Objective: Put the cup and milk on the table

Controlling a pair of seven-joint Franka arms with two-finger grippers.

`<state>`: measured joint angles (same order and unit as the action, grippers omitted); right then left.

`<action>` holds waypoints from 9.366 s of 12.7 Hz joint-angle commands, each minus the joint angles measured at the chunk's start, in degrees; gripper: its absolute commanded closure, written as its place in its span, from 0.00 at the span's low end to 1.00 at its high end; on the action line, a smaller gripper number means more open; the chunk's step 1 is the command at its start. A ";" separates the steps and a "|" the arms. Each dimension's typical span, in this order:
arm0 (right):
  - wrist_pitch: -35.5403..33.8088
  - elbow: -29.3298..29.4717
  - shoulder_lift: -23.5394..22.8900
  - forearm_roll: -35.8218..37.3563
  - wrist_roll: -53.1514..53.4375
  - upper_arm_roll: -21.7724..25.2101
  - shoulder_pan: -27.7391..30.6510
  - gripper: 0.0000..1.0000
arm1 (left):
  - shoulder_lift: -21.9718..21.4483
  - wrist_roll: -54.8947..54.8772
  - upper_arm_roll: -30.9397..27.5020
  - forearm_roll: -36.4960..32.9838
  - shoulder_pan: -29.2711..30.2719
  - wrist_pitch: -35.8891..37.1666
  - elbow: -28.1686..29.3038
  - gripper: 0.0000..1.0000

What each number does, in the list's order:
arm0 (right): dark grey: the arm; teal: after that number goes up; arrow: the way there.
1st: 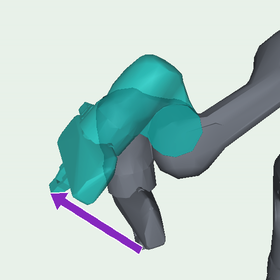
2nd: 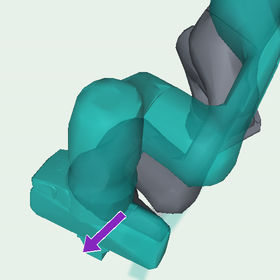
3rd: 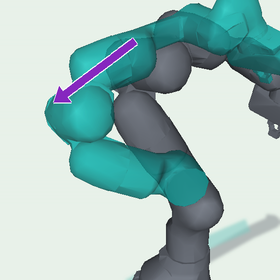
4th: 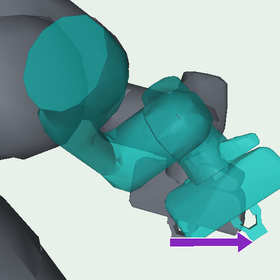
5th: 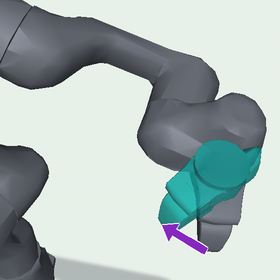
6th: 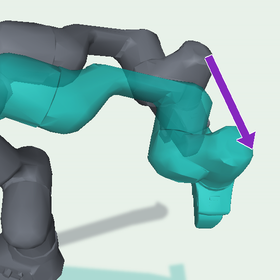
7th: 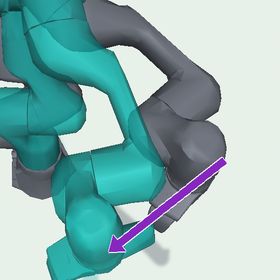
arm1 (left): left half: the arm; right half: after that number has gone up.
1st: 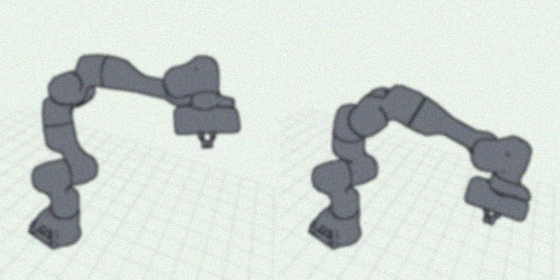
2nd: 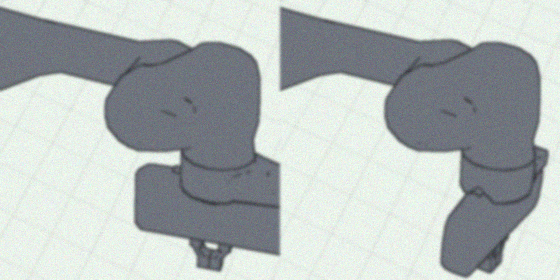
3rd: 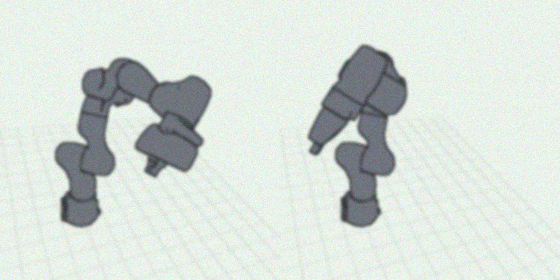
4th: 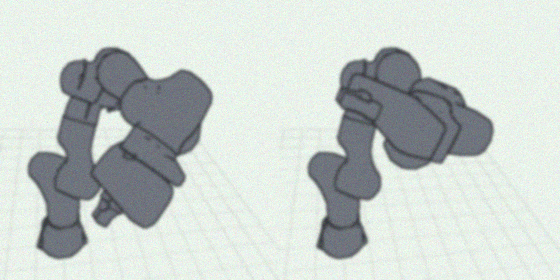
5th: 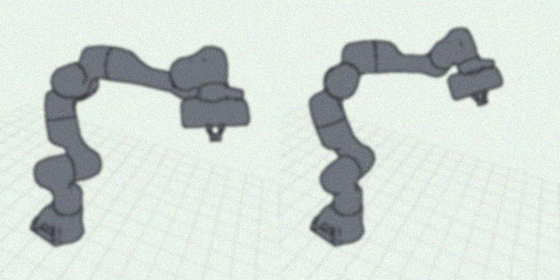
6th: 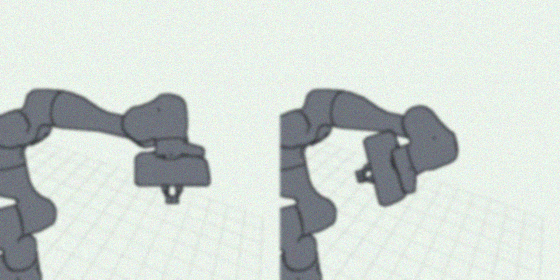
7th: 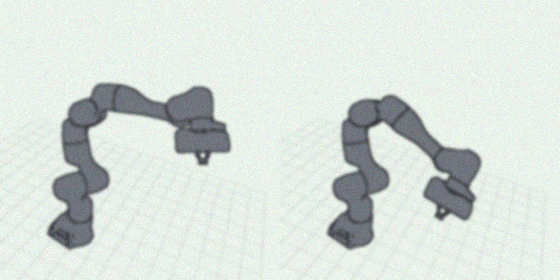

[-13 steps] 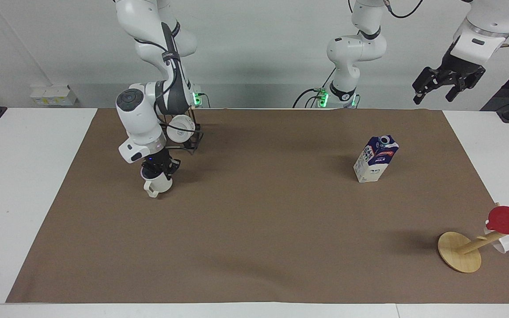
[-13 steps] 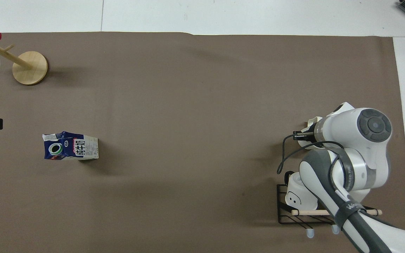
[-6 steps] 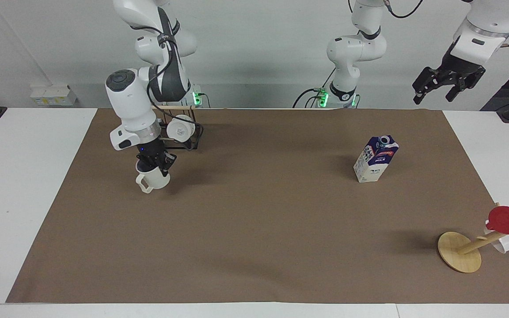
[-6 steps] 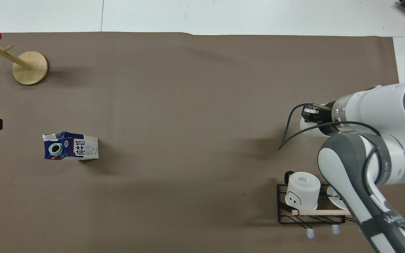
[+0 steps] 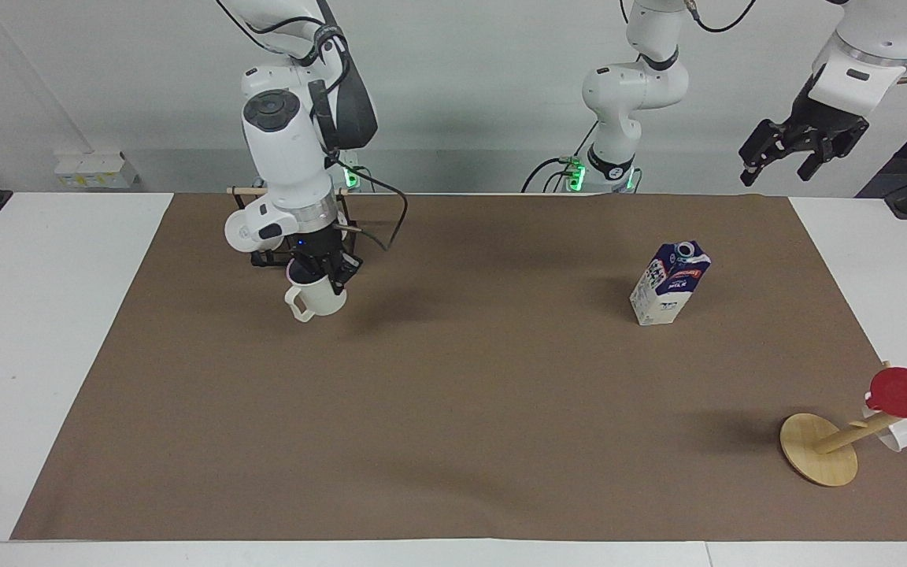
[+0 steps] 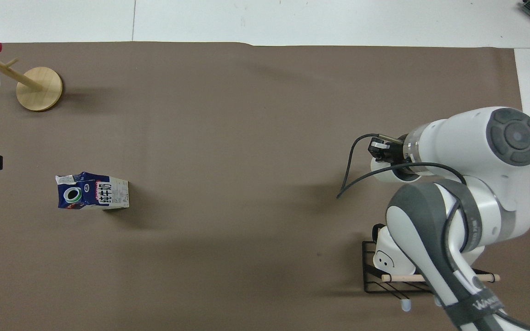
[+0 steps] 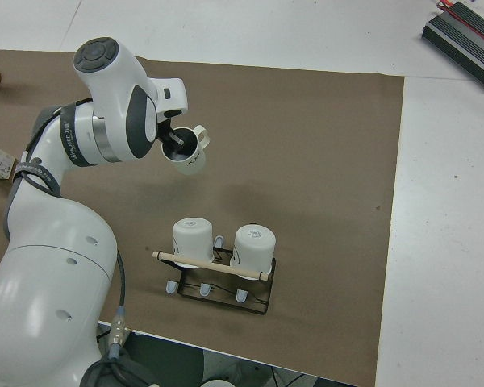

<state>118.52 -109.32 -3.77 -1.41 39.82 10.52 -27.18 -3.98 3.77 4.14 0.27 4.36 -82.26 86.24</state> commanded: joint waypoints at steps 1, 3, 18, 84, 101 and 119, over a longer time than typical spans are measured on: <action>-2.15 5.60 -4.57 2.20 5.52 0.12 -4.27 1.00 | -1.29 -0.08 0.43 -0.09 0.48 0.25 1.39 0.00; -2.07 7.36 -6.68 2.20 9.56 0.20 -8.66 1.00 | -2.25 0.09 0.52 -0.09 -0.22 -0.27 3.48 0.00; 11.46 5.70 -16.62 2.81 21.17 -0.06 -19.23 1.00 | -8.85 -1.05 0.78 -0.18 -3.65 -22.59 28.27 0.00; -34.85 19.32 11.41 2.46 -36.65 -1.03 18.56 0.00 | 7.85 28.20 1.04 0.62 -33.62 -39.38 24.59 0.44; -35.46 19.67 11.15 1.58 -36.48 -0.94 18.74 0.00 | -1.64 25.07 -1.06 2.98 -28.45 -16.30 15.82 0.00; -35.47 19.76 11.15 1.58 -36.48 -0.94 18.74 0.00 | -2.52 -1.23 -1.15 2.19 -5.06 6.32 1.74 0.00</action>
<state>83.44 -89.37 6.86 0.41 2.94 9.65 -8.77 -6.61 3.74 2.21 2.60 -1.66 -77.29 89.29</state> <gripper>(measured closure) 0.000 0.000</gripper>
